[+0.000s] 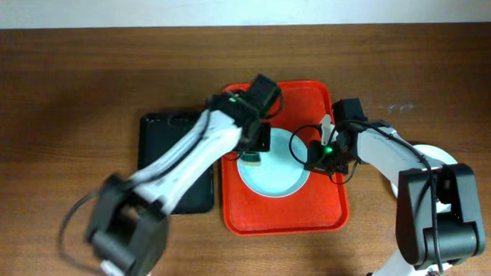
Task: Clean dirty plates on tray and stack at the side
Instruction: 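Scrub the pale green plate with the sponge in the left gripper, then return the sponge to the black tray with the left gripper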
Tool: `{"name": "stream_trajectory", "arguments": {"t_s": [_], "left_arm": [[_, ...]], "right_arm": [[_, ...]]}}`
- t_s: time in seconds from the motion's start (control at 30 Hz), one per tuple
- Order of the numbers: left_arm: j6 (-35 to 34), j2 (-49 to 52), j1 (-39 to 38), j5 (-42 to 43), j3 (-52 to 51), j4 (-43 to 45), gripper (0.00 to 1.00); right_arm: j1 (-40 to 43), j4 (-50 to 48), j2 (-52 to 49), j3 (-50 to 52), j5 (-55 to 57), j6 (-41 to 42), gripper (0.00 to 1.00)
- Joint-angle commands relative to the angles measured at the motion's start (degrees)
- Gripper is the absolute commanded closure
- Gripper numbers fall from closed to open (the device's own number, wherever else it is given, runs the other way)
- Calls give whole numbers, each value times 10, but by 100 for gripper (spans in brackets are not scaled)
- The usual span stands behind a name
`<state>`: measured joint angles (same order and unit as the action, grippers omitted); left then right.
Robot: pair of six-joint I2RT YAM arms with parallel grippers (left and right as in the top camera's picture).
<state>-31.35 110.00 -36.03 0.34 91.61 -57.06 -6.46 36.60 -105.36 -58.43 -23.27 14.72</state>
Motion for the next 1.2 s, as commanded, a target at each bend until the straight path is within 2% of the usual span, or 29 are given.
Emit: {"name": "stream_trajectory", "arguments": {"t_s": [0.0, 0.13, 0.23, 0.33, 0.47, 0.53, 0.63, 0.7, 0.73, 0.77, 0.8, 0.87, 0.97, 1.07, 1.13, 1.17], "left_arm": [[43, -119, 33, -4, 13, -36, 100], [43, -165, 97, -131, 12, -118, 100], [56, -159, 134, -148, -20, -128, 100], [62, -153, 161, -145, -96, -85, 100], [104, -137, 172, -108, -230, 56, 100], [104, -135, 172, -106, -271, 100, 100], [104, -136, 176, -107, -280, 115, 98], [104, -136, 182, -106, -277, 114, 88], [104, -136, 185, -106, -275, 111, 79], [104, -136, 190, -102, -270, 104, 59], [104, -136, 195, -93, -262, 95, 49], [104, -138, 209, -63, -240, 72, 43], [105, -148, 239, -29, -192, 16, 44], [115, -172, 274, -30, -130, -65, 48], [117, -198, 308, -42, -96, -112, 55], [117, -217, 333, -53, -86, -130, 58]], "right_arm": [[-3, 15, -28, 30, 59, -3, 96], [-3, 15, -28, 30, 59, -3, 96], [-3, 15, -28, 30, 59, -3, 96], [-3, 15, -28, 30, 59, -3, 96], [-3, 15, -28, 30, 59, -3, 96], [-3, 16, -28, 30, 59, -4, 96], [-3, 15, -28, 30, 59, -6, 96], [-3, 16, -28, 30, 59, -5, 96], [-3, 15, -28, 30, 57, -5, 96], [-3, 15, -28, 30, 57, -5, 96], [-3, 16, -28, 30, 57, -5, 96], [-3, 15, -28, 30, 57, -5, 96], [-3, 15, -28, 30, 57, -5, 96], [-3, 9, -28, 30, 57, -5, 94], [-3, -1, -28, 30, 57, -6, 82], [-3, -5, -28, 30, 57, -6, 81]]}}
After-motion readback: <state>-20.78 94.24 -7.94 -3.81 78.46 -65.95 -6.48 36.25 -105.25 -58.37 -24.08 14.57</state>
